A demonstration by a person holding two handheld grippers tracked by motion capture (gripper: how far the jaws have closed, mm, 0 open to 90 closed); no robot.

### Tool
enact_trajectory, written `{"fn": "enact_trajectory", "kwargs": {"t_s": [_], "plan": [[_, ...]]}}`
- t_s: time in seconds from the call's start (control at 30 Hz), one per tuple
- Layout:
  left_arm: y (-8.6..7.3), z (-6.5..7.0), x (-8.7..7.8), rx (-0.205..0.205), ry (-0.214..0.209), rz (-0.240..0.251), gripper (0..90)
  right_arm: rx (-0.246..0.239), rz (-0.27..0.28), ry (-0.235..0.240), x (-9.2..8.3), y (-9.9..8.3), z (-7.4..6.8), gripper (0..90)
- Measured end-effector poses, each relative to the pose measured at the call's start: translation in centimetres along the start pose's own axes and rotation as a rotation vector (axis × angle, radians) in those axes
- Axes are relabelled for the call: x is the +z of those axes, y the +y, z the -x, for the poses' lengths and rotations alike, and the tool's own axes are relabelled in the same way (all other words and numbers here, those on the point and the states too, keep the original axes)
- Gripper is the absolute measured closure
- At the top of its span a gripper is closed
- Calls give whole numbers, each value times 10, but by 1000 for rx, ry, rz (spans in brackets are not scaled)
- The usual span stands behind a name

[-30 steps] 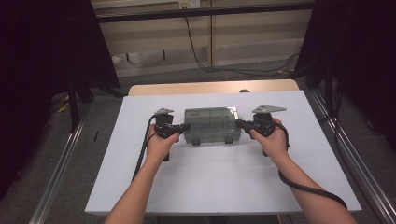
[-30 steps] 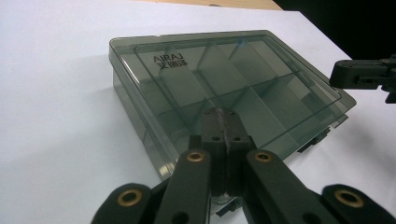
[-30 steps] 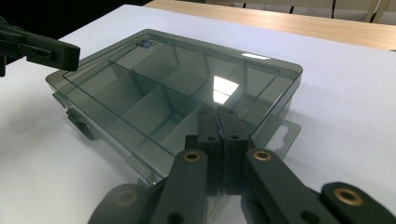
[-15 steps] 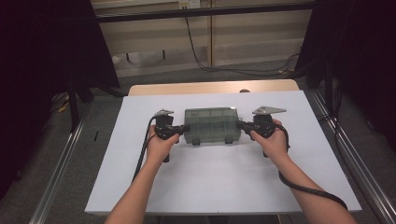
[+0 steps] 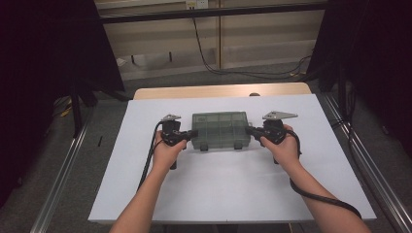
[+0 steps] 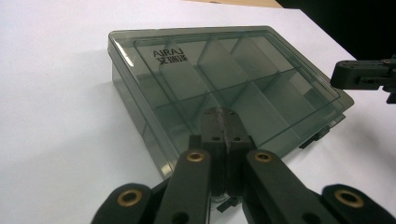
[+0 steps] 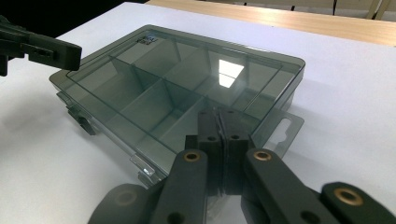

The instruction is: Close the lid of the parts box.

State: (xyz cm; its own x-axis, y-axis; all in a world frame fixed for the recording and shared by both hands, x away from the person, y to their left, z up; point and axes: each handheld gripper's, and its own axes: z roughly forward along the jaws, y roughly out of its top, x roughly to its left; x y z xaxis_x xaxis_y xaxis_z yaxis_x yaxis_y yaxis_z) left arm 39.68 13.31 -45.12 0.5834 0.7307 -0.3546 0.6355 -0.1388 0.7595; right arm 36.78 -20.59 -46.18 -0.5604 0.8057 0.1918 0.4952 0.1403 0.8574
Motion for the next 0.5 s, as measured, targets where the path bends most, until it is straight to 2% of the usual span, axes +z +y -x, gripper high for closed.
{"fn": "enact_trajectory", "kwargs": {"t_s": [0.13, 0.27, 0.5], "plan": [[-1, 1, 1, -6, -4, -2, 900, 2, 0, -2, 0, -1, 0, 897], [-2, 0, 1, 11, 4, -2, 900, 5, -2, 2, 0, -2, 0, 897], [-3, 0, 1, 9, 6, -2, 900, 5, 0, 0, 0, -4, 0, 897]]}}
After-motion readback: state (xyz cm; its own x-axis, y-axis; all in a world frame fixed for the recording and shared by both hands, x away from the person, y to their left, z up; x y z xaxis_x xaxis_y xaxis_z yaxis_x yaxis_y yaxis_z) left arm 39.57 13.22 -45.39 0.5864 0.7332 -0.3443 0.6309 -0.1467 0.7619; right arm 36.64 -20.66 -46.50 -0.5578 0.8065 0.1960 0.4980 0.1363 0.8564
